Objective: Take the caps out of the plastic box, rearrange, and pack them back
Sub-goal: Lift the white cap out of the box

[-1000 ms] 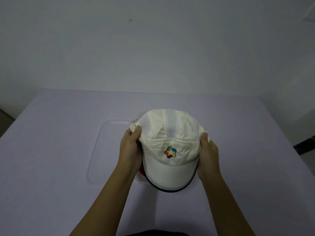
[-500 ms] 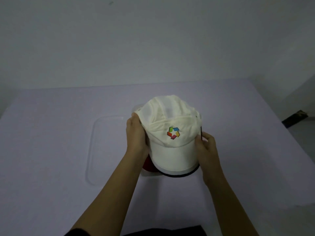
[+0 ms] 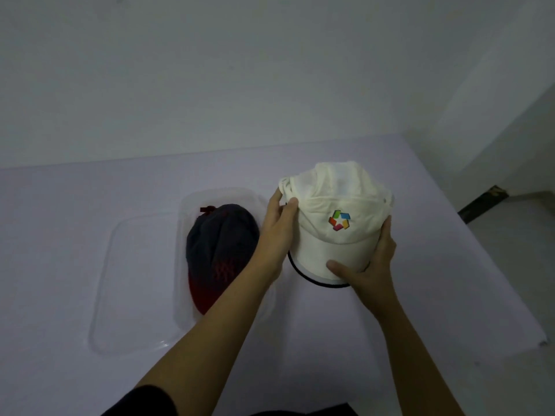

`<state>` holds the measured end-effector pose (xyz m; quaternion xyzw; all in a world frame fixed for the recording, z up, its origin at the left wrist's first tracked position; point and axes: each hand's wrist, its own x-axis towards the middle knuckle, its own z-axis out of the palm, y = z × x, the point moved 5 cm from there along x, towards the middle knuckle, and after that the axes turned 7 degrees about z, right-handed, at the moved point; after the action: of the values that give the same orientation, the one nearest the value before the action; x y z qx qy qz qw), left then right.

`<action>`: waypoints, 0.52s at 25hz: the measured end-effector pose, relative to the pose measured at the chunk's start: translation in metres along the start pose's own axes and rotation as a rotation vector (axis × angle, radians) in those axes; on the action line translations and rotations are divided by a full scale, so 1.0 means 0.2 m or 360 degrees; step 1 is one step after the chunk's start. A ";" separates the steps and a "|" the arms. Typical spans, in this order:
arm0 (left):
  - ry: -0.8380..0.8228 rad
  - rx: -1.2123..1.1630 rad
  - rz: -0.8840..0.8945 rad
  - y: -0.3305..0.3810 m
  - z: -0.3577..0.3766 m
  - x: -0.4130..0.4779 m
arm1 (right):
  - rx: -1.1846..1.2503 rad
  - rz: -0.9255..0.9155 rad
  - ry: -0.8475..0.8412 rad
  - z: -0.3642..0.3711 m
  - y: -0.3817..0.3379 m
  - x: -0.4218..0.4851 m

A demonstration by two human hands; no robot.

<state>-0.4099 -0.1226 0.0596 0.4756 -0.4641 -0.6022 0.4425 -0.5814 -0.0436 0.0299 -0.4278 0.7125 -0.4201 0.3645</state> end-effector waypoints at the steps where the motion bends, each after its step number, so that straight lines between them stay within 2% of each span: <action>1: 0.0024 0.0050 -0.0067 -0.08 0.05 0.05 | -0.0087 0.0080 -0.0041 -0.03 0.08 0.08; 6: 0.0212 0.0356 -0.0502 -0.53 0.21 0.17 | -0.0147 0.0260 -0.0476 -0.02 0.54 0.37; 8: 0.0410 0.0400 -0.0477 -0.66 0.30 0.30 | -0.0167 0.0288 -0.0592 -0.02 0.68 0.54; 9: 0.0440 0.0419 -0.0394 -0.66 0.28 0.29 | -0.0199 0.0236 -0.0546 0.00 0.67 0.53; 13: 0.0386 0.0565 -0.0154 -0.76 0.26 0.40 | -0.0258 0.0202 -0.0456 0.12 0.66 0.66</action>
<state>-0.4865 -0.1660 -0.0960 0.6367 -0.4828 -0.4700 0.3750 -0.6486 -0.1333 -0.1215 -0.4653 0.7104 -0.2722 0.4524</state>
